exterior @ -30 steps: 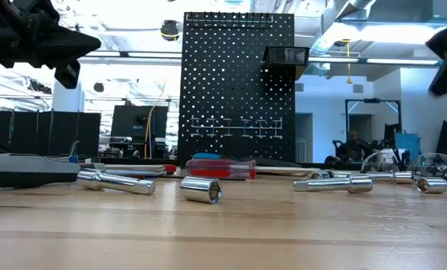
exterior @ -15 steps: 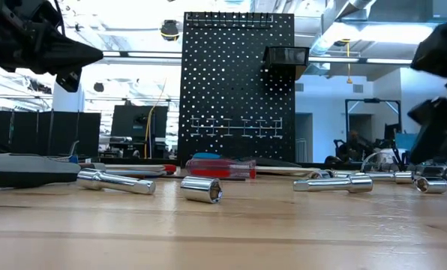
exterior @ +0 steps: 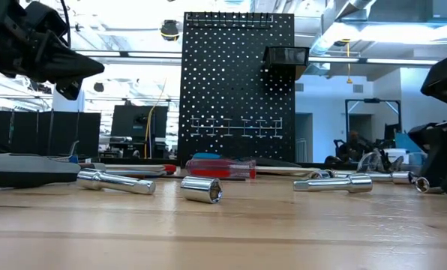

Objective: Hang tools onto peg board
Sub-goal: Put the socket into the bin of the pegboard

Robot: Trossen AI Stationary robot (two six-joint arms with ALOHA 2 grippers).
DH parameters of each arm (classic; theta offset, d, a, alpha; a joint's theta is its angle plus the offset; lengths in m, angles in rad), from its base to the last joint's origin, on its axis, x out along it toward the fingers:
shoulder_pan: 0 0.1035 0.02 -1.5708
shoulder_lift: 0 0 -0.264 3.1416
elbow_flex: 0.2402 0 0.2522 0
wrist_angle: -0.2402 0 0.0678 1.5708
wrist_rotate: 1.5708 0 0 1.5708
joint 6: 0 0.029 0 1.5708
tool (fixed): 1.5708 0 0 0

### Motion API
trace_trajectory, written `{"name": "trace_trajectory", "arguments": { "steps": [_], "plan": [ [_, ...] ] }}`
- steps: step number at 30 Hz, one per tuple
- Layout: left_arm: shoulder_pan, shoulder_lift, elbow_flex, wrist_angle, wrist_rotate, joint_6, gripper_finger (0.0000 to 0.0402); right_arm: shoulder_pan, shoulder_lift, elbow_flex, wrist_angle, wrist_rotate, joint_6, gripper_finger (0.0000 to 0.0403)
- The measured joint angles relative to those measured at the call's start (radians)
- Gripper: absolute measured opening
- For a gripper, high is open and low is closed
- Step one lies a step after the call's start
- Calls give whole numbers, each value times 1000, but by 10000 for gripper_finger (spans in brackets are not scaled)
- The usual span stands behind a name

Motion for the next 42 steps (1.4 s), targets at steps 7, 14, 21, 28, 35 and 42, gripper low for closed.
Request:
{"name": "trace_trajectory", "arguments": {
  "steps": [7, 14, 21, 28, 35, 42],
  "plan": [
    [0, 34, 0, 35, 0, 1, 0, -8, 7, 0, 31, -13, -34, 119],
    [0, 49, 0, 35, 0, -5, 0, -9, 2, 0, 29, -22, -13, 67],
    [0, 49, 0, 35, 0, -7, 0, -44, -53, 100, -72, -68, -13, 54],
    [0, 49, 0, 35, 0, -9, 0, -102, -97, 404, -307, -43, -221, 54],
    [0, 49, 0, 35, -1, -15, 0, -287, -98, 673, -378, 113, -641, 54],
    [0, 49, 0, 35, -1, -18, 0, -566, -99, 909, -555, 326, -801, 54]
  ]
}}
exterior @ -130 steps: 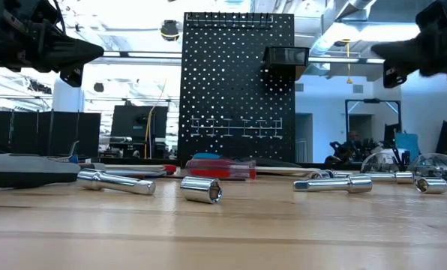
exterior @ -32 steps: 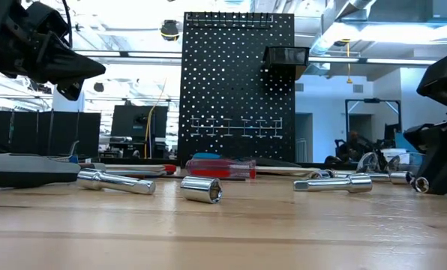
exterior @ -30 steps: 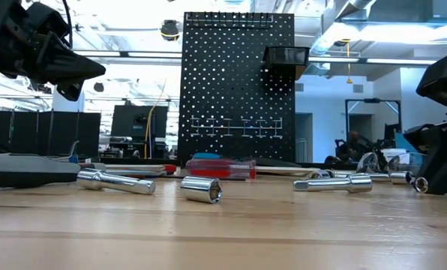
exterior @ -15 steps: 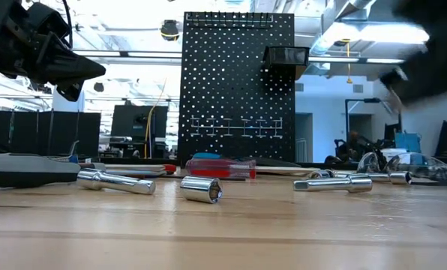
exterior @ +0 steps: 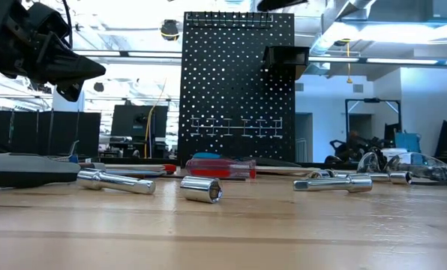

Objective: Hang tools onto peg board
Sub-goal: Put the socket into the bin of the pegboard

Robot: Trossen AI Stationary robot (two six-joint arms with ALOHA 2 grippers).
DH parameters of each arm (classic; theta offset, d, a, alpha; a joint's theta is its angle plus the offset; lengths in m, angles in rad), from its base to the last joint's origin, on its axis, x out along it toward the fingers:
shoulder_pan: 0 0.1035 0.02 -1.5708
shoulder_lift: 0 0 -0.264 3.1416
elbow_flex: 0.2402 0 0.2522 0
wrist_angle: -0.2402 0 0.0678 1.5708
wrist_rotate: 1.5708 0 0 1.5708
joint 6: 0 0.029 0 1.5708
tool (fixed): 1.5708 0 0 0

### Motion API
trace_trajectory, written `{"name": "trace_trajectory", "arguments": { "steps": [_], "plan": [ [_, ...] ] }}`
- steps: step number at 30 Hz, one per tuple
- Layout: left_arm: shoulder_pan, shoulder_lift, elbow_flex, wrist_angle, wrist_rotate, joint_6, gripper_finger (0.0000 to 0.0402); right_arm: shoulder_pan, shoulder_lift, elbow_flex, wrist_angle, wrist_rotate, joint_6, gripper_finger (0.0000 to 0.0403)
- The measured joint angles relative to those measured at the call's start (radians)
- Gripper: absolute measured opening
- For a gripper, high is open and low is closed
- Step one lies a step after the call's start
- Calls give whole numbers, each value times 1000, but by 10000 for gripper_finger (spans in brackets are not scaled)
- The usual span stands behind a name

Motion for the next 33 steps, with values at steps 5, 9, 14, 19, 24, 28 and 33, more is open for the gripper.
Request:
{"name": "trace_trajectory", "arguments": {
  "steps": [5, 9, 14, 19, 24, 28, 33],
  "plan": [
    [0, 0, 0, 0, 0, -3, 0, -177, 0, 145, -254, -7, 83, 54],
    [0, 0, 0, 0, 0, -4, 0, -278, 0, 194, -376, -118, 149, 54],
    [0, 0, 0, -1, 0, -8, 0, -369, 8, 194, -430, -244, 196, 54],
    [0, 0, 0, 0, 0, -14, 0, -417, 10, 194, -450, -274, 215, 54],
    [0, 0, 0, 0, 0, -15, 0, -460, 10, 194, -482, -372, 241, 54],
    [0, 0, 0, 0, 0, -15, 0, -485, 10, 194, -487, -389, 245, 54],
    [0, 0, 0, 0, 0, -19, 0, -490, 10, 194, -486, -391, 245, 66]
  ]
}}
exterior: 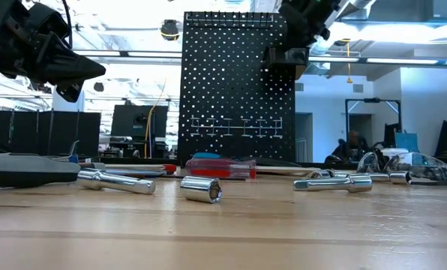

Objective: Hang tools onto peg board
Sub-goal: Put the socket into the bin of the pegboard, then put the extension bar into the bin of the pegboard

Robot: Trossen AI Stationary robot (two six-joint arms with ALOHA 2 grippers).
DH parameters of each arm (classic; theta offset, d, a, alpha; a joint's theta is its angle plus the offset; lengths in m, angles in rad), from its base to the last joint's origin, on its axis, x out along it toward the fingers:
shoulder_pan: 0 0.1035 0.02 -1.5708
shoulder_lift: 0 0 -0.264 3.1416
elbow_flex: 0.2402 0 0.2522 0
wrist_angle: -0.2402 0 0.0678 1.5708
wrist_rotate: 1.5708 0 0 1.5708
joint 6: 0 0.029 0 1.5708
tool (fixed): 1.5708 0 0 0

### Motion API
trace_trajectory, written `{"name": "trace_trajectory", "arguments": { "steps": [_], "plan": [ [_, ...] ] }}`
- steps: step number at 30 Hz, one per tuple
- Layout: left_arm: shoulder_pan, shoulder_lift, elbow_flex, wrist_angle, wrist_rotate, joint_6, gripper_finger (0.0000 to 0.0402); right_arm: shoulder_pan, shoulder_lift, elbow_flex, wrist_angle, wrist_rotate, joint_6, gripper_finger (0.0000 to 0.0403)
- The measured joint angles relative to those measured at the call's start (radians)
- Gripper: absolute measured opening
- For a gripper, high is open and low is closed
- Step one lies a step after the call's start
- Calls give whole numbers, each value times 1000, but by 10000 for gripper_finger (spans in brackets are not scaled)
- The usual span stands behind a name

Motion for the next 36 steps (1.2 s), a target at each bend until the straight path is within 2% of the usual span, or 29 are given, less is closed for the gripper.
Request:
{"name": "trace_trajectory", "arguments": {
  "steps": [13, 23, 27, 36],
  "plan": [
    [0, 0, 0, 0, 0, -3, 0, -5, 0, 0, -4, -8, -6, 77],
    [0, 0, 0, 0, 0, -3, 0, -5, 0, 0, 3, -8, -31, 163],
    [0, 0, 0, 0, 0, -3, 0, 4, -3, 0, 22, -7, -64, 185],
    [0, 0, 0, -1, 0, -3, 0, 114, -42, 66, 41, 19, -157, 174]
  ]
}}
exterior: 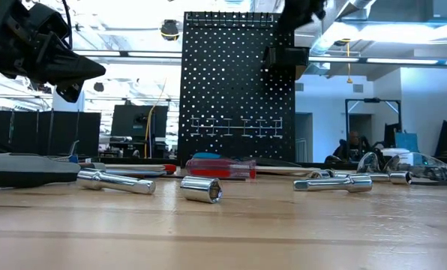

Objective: Hang tools onto peg board
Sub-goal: Put the extension bar into the bin of the pegboard

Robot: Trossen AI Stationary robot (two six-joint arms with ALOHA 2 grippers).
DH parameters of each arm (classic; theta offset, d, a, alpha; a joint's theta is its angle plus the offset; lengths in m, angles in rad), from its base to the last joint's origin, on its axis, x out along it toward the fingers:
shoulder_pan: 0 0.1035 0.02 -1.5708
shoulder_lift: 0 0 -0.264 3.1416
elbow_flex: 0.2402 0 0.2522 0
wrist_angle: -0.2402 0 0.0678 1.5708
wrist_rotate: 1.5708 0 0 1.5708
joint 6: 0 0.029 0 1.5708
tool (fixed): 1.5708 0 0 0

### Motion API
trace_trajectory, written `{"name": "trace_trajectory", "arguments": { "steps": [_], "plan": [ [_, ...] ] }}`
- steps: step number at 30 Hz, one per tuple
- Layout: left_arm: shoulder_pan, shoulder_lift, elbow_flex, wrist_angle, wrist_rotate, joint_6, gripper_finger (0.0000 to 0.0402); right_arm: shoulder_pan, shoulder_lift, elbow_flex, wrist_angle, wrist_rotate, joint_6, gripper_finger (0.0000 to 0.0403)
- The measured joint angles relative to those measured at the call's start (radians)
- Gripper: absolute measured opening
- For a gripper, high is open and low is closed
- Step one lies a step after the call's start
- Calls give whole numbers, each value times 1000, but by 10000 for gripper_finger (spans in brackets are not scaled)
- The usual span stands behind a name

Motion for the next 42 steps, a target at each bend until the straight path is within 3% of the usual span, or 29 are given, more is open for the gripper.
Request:
{"name": "trace_trajectory", "arguments": {
  "steps": [4, 9, 15, 18, 24, 31, 37, 42],
  "plan": [
    [0, 0, 0, -1, 0, 0, 0, 122, -45, -13, 10, 1, -41, 162],
    [0, 0, 0, -2, 0, 0, 0, 355, -94, -115, 26, 1, -25, 143],
    [0, 0, 0, -3, 0, -6, 0, 612, -88, -370, 98, -5, 183, 124],
    [0, 0, 0, -3, 0, -8, 0, 697, -47, -525, 219, -7, 329, 123],
    [0, 0, 0, -5, 0, -16, 0, 741, 83, -729, 545, -107, 485, 166],
    [0, 0, 0, -8, 0, -16, 0, 740, 280, -749, 679, -201, 454, 234],
    [0, 0, 0, -13, 0, -16, 0, 725, 387, -749, 781, -205, 443, 215],
    [0, 0, 0, -15, 0, -19, 0, 712, 380, -747, 775, -209, 456, 173]
  ]
}}
